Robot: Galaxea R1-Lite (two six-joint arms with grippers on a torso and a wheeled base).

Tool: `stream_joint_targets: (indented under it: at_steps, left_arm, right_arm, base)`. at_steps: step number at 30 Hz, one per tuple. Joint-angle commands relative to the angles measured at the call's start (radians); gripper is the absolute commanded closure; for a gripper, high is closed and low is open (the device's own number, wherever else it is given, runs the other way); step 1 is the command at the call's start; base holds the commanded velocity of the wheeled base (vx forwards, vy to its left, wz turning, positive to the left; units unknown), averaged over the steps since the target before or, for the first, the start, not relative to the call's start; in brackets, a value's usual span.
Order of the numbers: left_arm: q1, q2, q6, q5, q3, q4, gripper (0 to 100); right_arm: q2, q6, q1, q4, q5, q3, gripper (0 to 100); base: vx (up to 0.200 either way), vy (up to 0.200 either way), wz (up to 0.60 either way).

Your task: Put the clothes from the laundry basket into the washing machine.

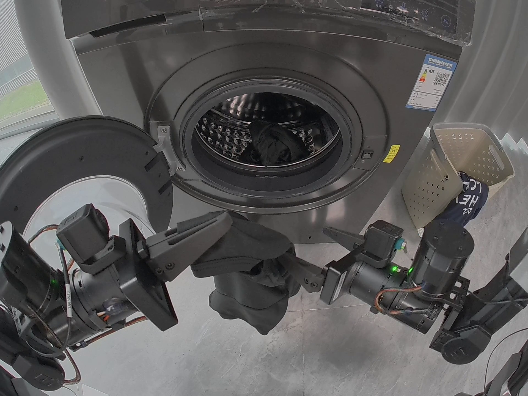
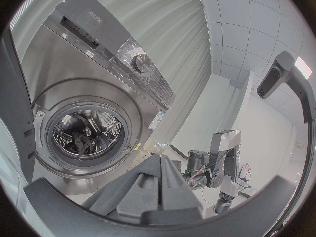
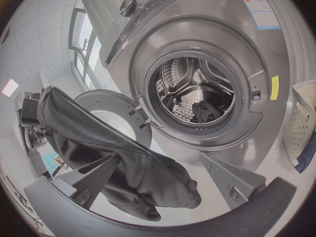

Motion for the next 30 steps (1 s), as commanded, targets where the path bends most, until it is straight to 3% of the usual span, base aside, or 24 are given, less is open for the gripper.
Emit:
stream_joint_targets:
  at_steps: [1,11,30]
  left_arm:
    - [0.002,0.004,-0.002,0.002,-0.006,0.000,100]
    - [0.023,0.003,-0.002,0.002,-0.016,0.000,100]
    - [0.022,0.001,0.000,0.000,-0.015,0.000,100]
  right_arm:
    - [0.023,0.000,0.037,0.000,0.000,0.002,0]
    - [0.109,0.006,0.086,-0.063,0.020,0.046,0]
    - [0.239,-0.003,0.083,-0.145,0.037,-0.121,0]
  base:
    - [0.000,0.000,0.00]
    - [0.000,0.000,0.00]
    - [0.000,0.000,0.00]
